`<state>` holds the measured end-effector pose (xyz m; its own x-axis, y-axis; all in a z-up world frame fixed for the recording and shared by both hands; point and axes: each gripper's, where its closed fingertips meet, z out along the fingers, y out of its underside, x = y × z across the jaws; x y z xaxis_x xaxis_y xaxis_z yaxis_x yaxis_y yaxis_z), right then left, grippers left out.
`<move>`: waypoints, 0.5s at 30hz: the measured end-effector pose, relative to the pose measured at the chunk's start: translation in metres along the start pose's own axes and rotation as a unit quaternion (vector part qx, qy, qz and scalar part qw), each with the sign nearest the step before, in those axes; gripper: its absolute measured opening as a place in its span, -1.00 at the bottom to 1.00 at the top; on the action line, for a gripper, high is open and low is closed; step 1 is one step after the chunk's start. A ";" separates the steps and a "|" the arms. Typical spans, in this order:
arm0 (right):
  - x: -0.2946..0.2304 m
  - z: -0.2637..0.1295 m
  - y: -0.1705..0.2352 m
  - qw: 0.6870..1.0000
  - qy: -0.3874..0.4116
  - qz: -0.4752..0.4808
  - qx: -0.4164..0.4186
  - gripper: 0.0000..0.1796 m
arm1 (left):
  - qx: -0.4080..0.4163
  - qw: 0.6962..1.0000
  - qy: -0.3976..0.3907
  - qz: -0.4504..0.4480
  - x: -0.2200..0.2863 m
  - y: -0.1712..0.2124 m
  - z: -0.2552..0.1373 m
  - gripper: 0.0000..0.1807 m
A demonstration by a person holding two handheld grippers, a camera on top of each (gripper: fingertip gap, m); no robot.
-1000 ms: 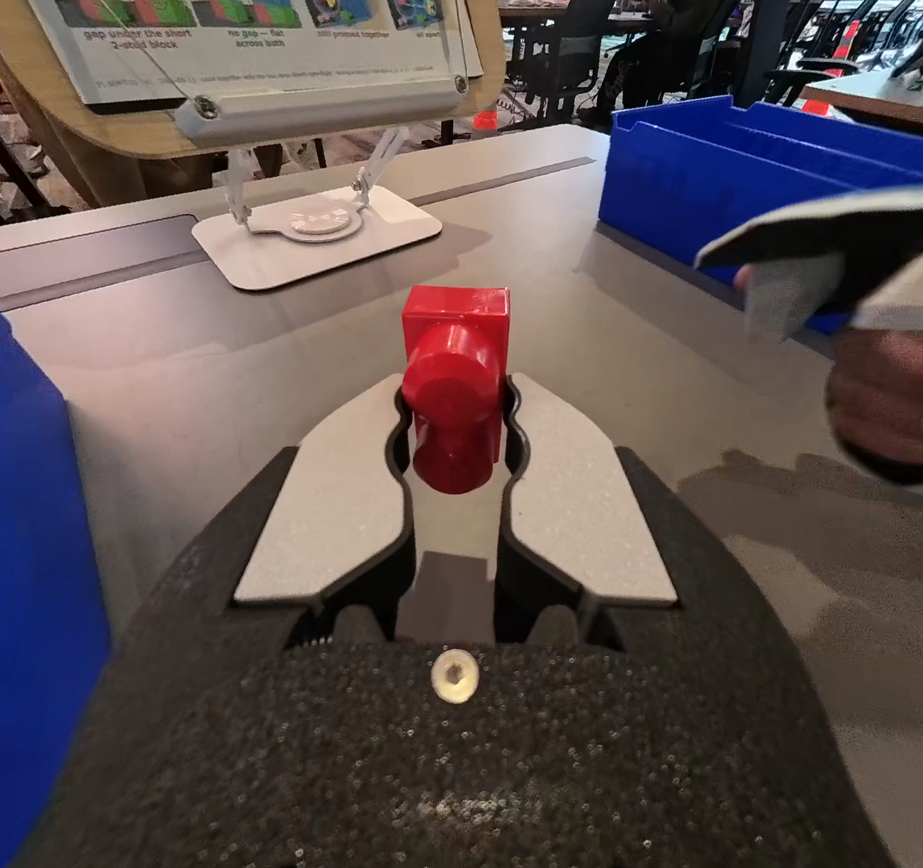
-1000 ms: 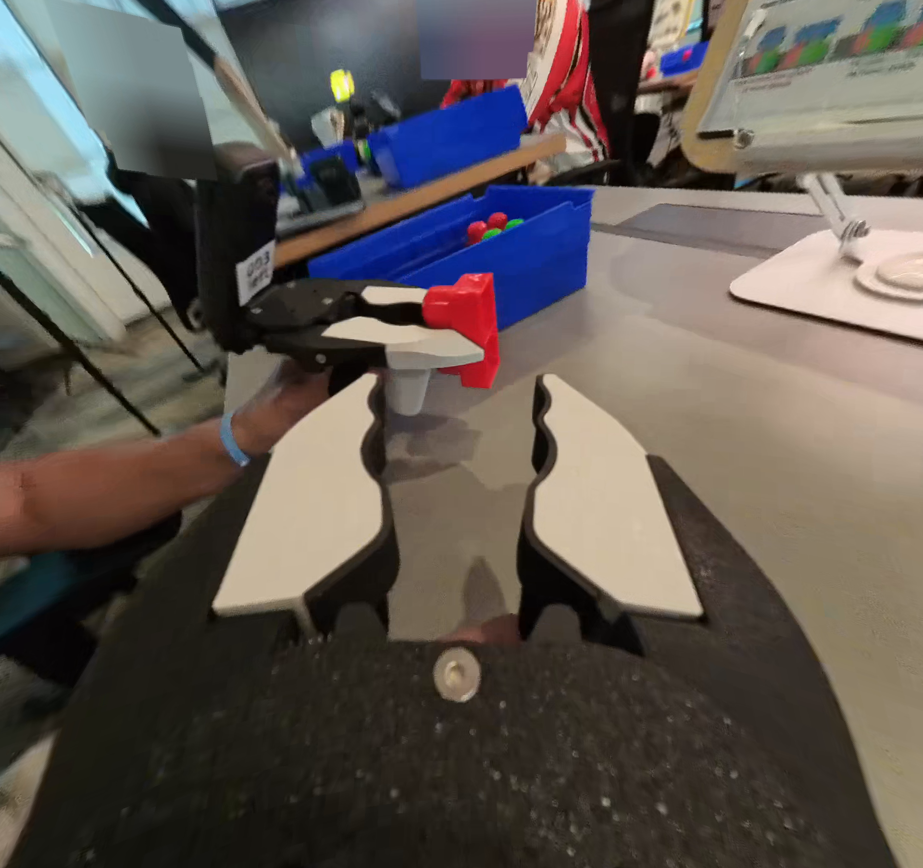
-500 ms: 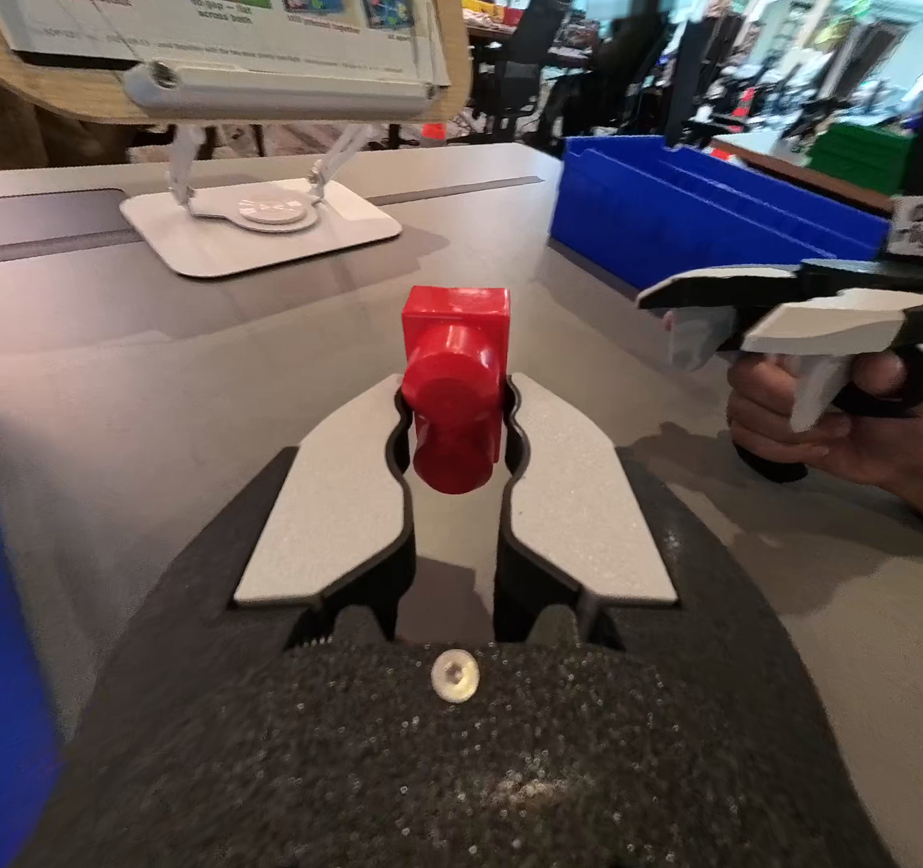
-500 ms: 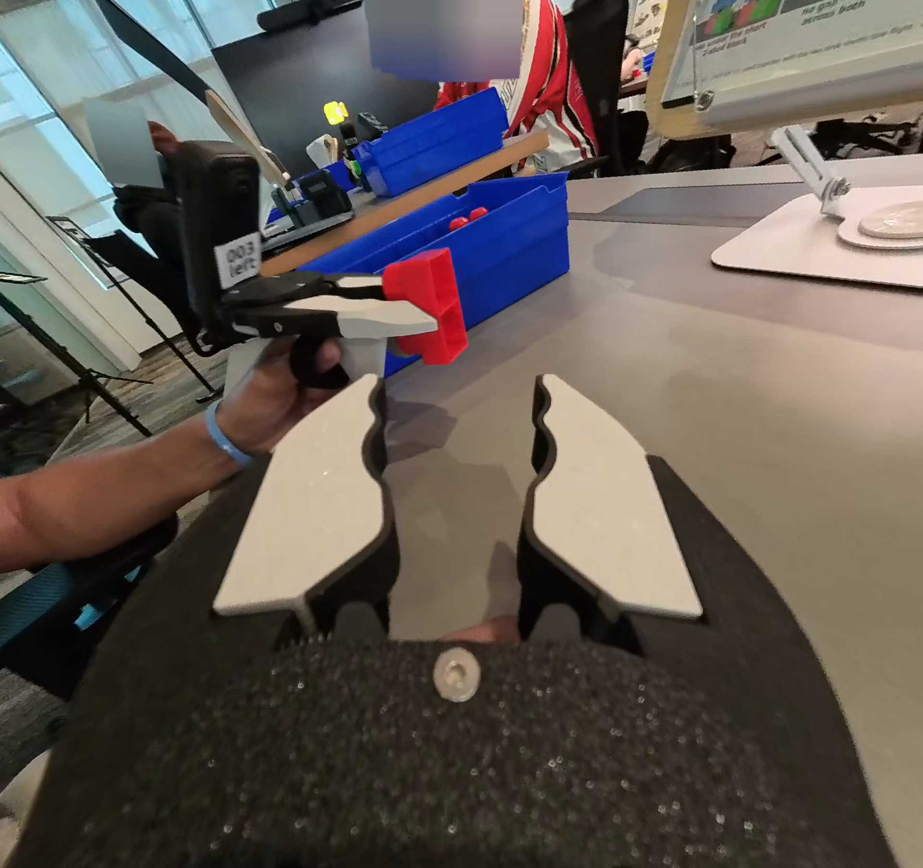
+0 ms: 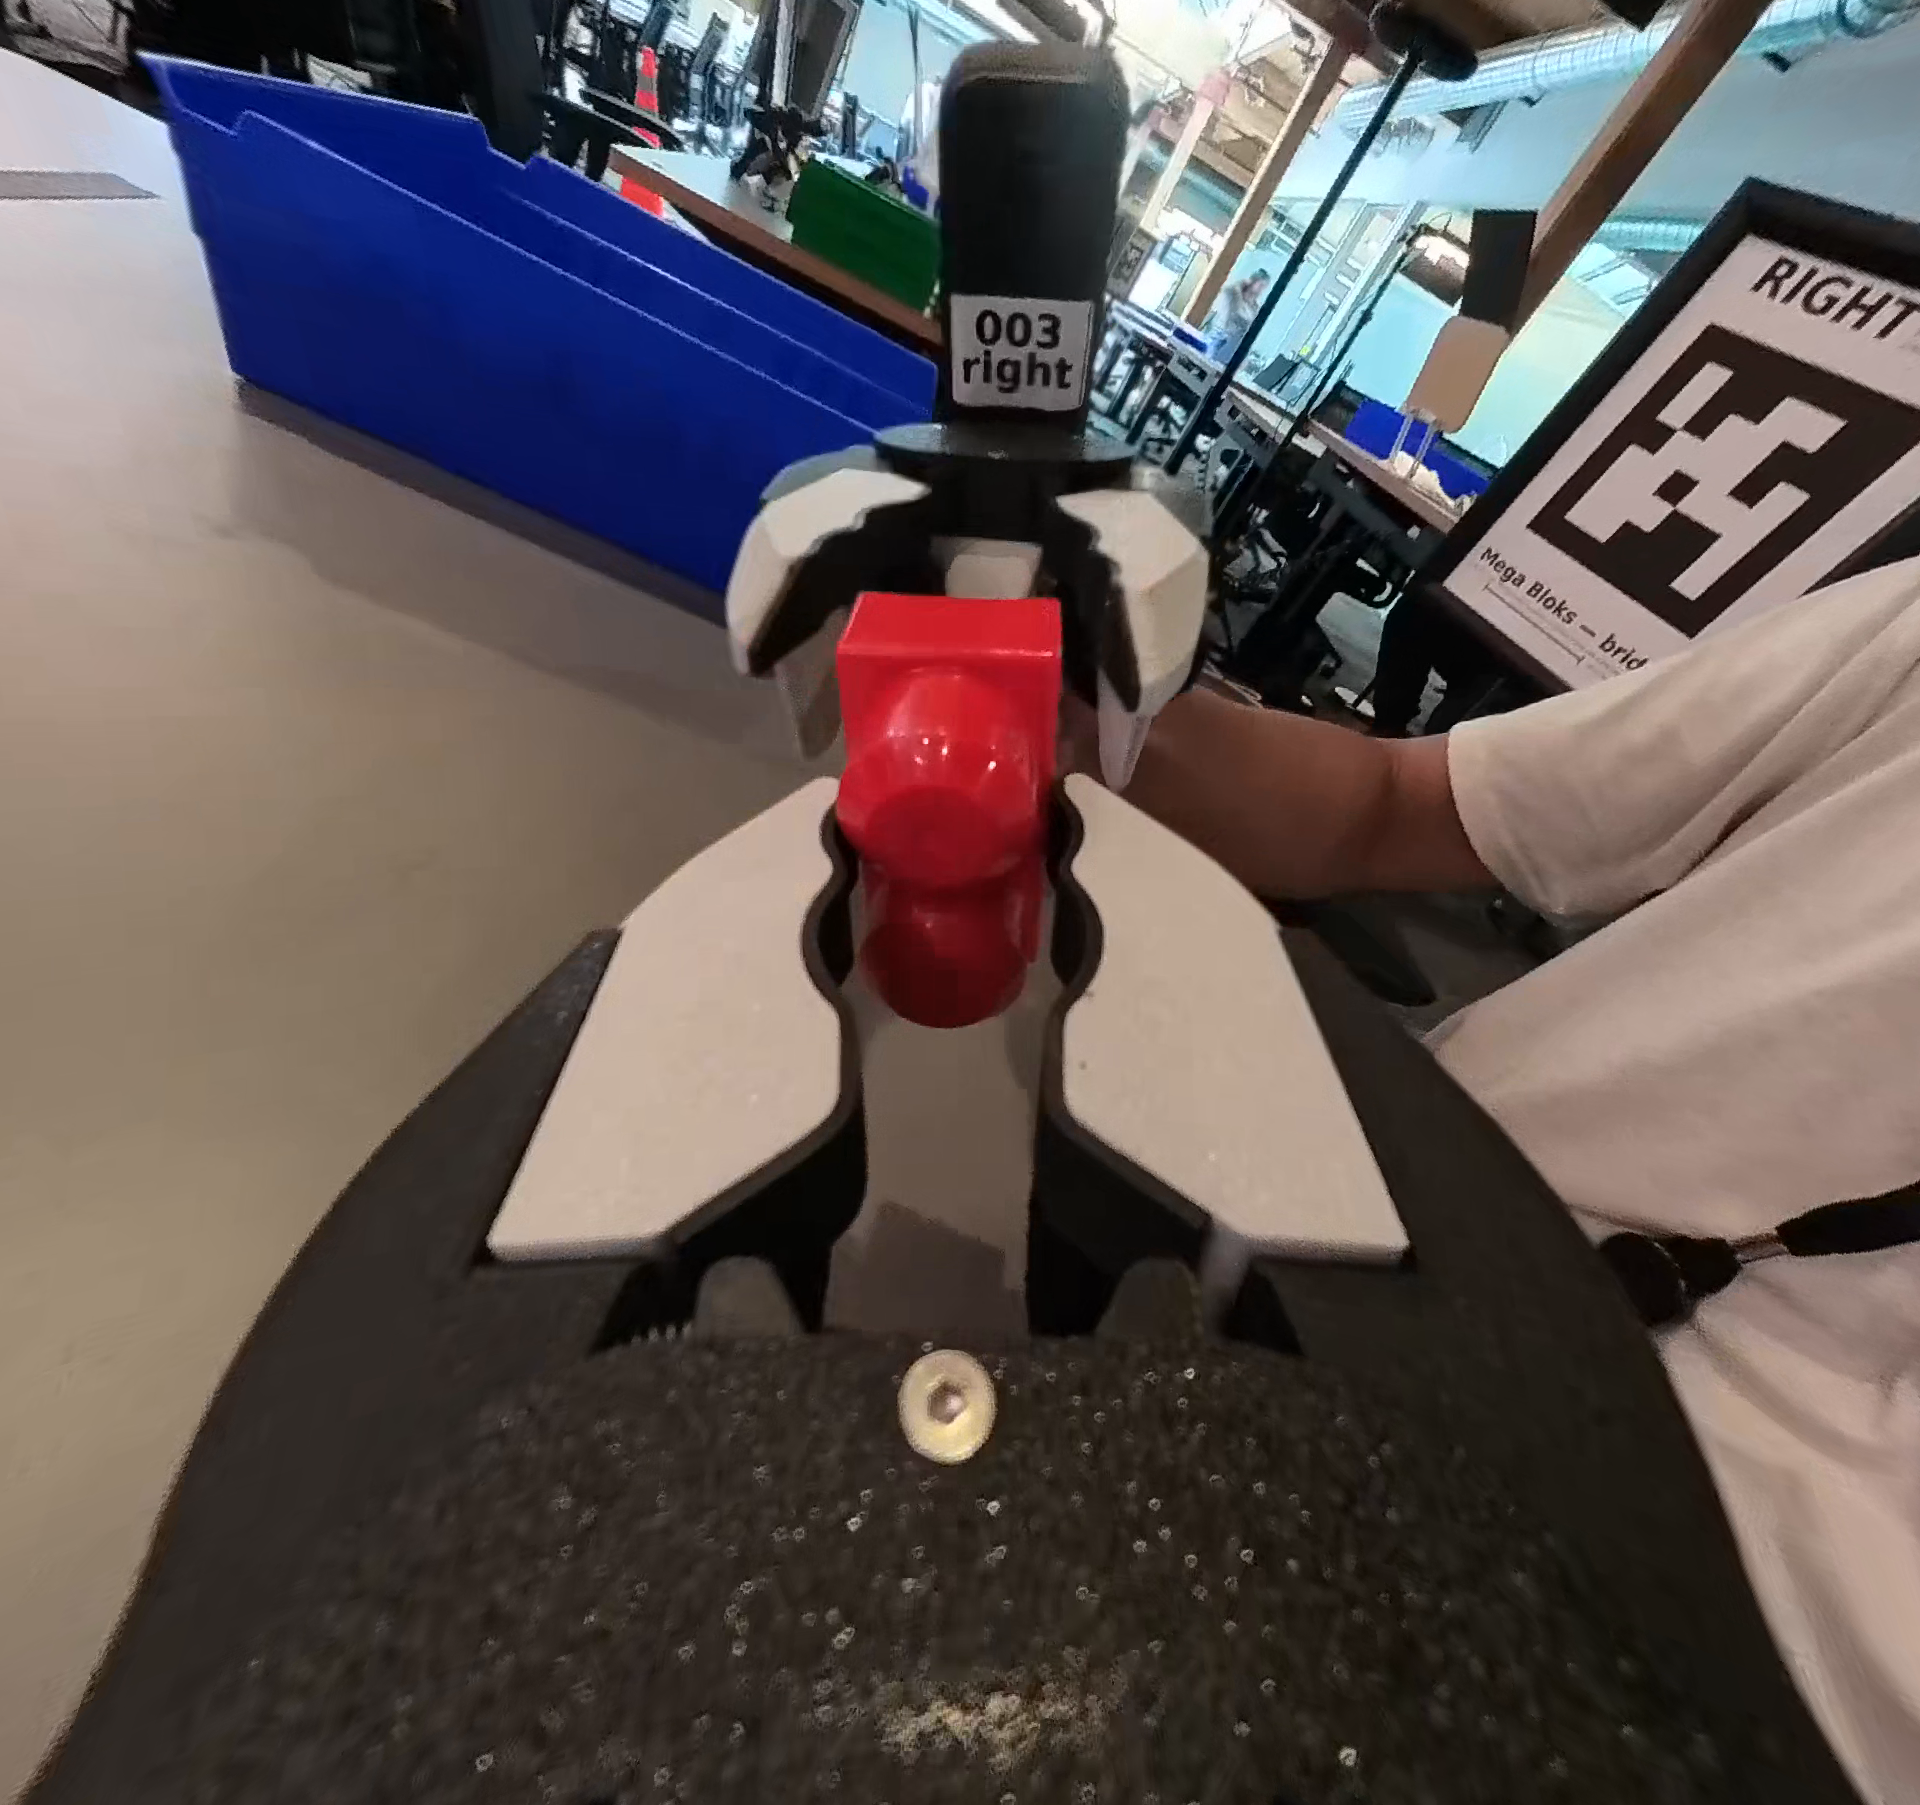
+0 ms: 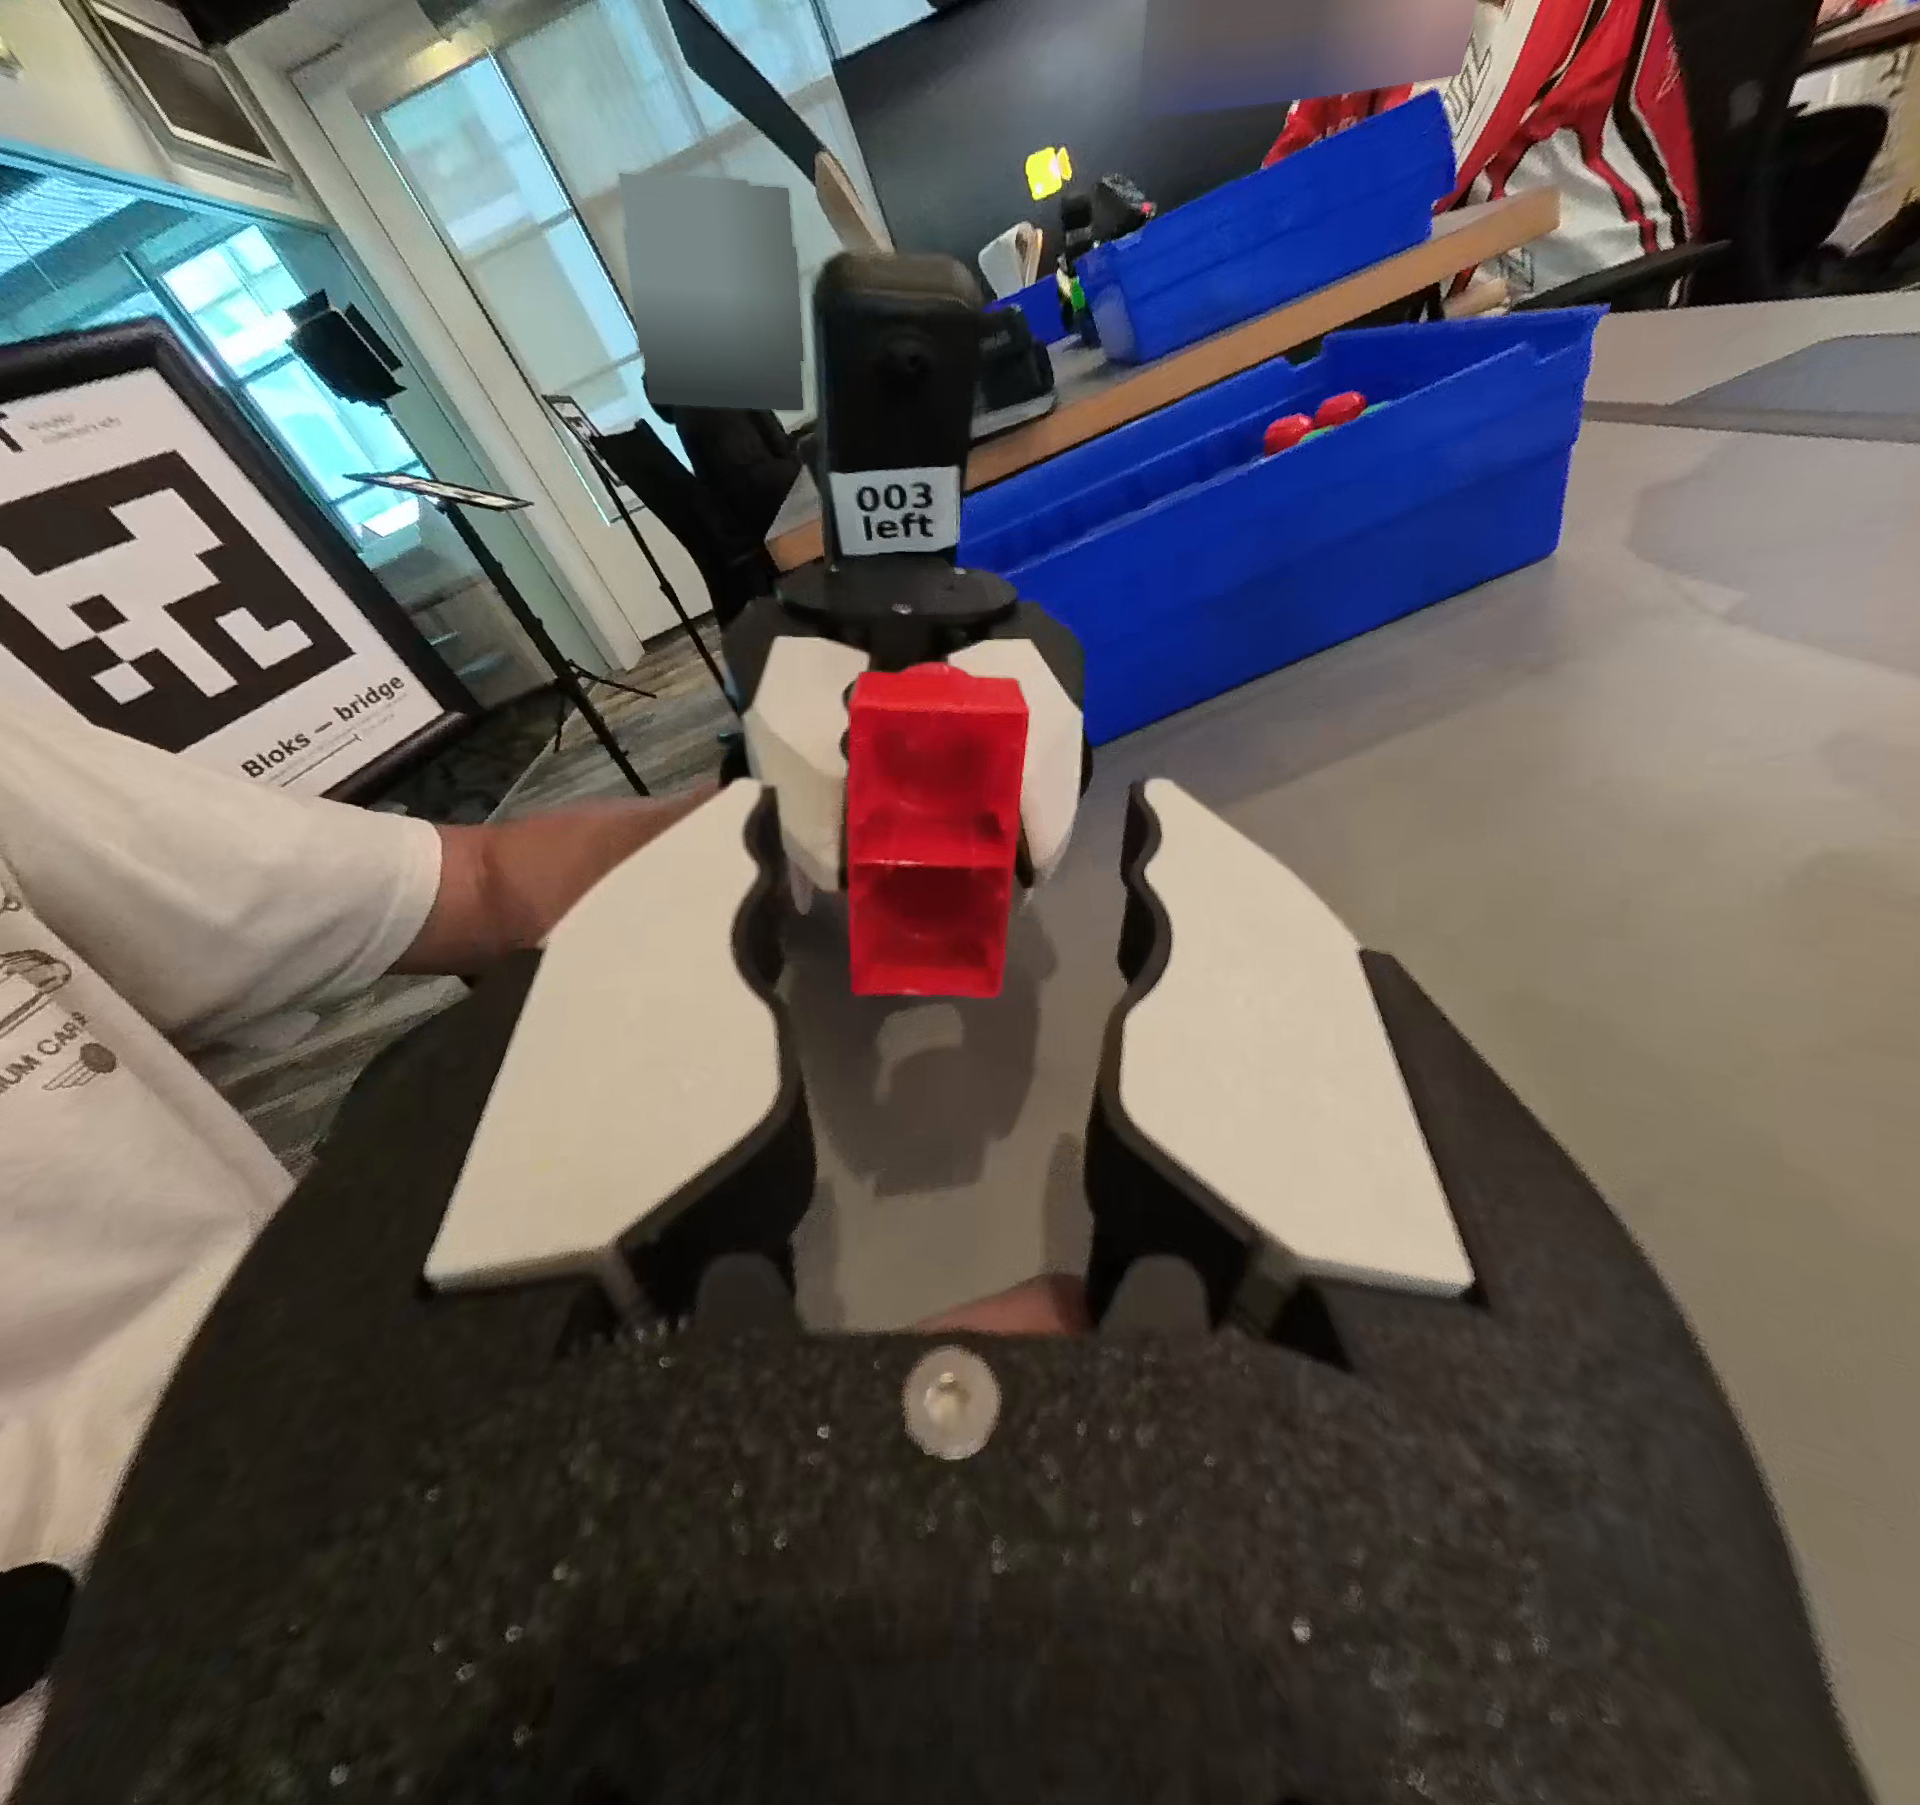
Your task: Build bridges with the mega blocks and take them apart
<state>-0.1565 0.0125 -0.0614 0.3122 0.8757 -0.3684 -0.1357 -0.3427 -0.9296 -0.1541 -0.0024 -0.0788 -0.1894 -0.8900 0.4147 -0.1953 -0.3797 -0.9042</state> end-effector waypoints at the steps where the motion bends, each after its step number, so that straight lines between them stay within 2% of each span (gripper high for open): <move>1: 0.001 0.001 0.002 1.000 0.002 0.003 0.000 -0.31 | -0.006 1.000 0.001 0.001 0.001 0.002 0.002 -0.63; 5: 0.002 0.005 0.009 1.000 -0.009 0.021 -0.007 -0.32 | -0.021 1.000 0.002 0.002 0.003 0.008 0.007 -0.62; 6: 0.000 0.007 0.012 1.000 -0.014 0.019 -0.014 -0.36 | -0.023 1.000 -0.001 0.002 0.002 0.009 0.007 -0.62; 7: -0.003 0.008 0.012 1.000 -0.023 0.009 -0.015 -0.56 | -0.024 1.000 -0.007 0.001 0.000 0.010 0.008 -0.62; 8: -0.004 0.008 0.012 1.000 -0.021 0.003 -0.016 -0.62 | -0.023 1.000 -0.012 0.001 -0.001 0.010 0.008 -0.63; 10: 0.000 0.008 0.011 1.000 -0.010 -0.005 -0.018 -0.63 | -0.022 0.999 -0.034 0.004 -0.007 0.011 0.006 -0.62; 13: 0.005 -0.002 -0.003 1.000 -0.004 -0.007 0.020 -0.63 | -0.035 0.997 -0.070 0.024 -0.017 0.015 0.000 -0.38; 15: 0.011 -0.009 -0.008 1.000 0.008 -0.008 0.028 -0.63 | -0.014 0.992 -0.116 0.041 -0.029 0.008 -0.008 -0.37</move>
<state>-0.1434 0.0213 -0.0579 0.3297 0.8752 -0.3541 -0.1825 -0.3089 -0.9334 -0.1581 0.0227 -0.0972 0.0197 -0.9532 0.3016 -0.2149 -0.2986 -0.9299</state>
